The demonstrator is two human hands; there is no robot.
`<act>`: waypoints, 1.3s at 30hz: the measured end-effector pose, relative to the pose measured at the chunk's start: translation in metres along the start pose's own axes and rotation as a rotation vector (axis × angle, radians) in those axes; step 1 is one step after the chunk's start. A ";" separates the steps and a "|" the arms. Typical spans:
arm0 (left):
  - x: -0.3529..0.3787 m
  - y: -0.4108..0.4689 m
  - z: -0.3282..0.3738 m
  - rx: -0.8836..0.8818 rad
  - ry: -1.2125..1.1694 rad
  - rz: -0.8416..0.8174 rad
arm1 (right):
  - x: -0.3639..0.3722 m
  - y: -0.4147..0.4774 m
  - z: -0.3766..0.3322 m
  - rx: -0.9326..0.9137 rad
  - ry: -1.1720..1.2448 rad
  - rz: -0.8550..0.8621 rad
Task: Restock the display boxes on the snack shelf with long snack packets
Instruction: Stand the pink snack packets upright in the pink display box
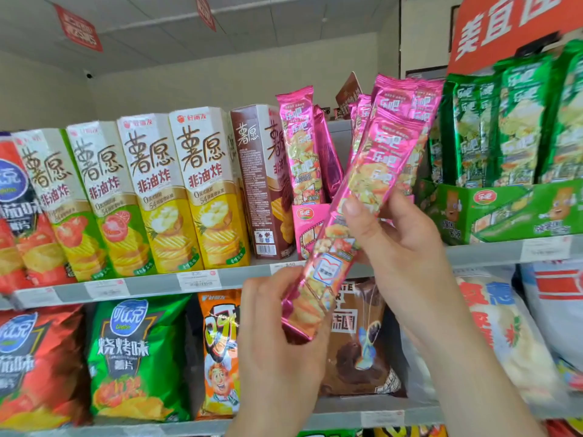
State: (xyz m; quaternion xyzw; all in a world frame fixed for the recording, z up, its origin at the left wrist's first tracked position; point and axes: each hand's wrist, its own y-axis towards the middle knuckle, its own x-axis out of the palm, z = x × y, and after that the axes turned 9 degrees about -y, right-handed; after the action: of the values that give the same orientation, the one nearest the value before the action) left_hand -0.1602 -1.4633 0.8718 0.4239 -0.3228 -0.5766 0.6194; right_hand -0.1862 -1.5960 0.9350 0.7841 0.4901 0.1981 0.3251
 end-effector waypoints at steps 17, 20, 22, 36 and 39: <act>-0.004 0.019 0.009 0.041 -0.300 -0.076 | -0.017 0.028 -0.008 -0.026 0.150 0.028; -0.002 0.030 0.009 -0.013 -0.427 -0.073 | -0.023 0.039 -0.012 -0.038 0.143 0.051; -0.001 0.041 0.008 -0.054 -0.426 -0.101 | -0.029 0.049 -0.022 -0.064 0.125 0.056; -0.003 0.213 0.067 0.282 -0.176 -0.167 | -0.053 0.158 -0.106 -0.423 -0.190 0.219; 0.010 0.266 0.091 0.302 -0.223 -0.150 | -0.041 0.181 -0.120 -0.508 -0.272 0.209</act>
State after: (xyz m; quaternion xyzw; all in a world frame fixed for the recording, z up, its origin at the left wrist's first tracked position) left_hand -0.1223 -1.4936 1.1492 0.4683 -0.4397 -0.6097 0.4644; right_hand -0.1638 -1.6505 1.1475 0.7434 0.2935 0.2398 0.5511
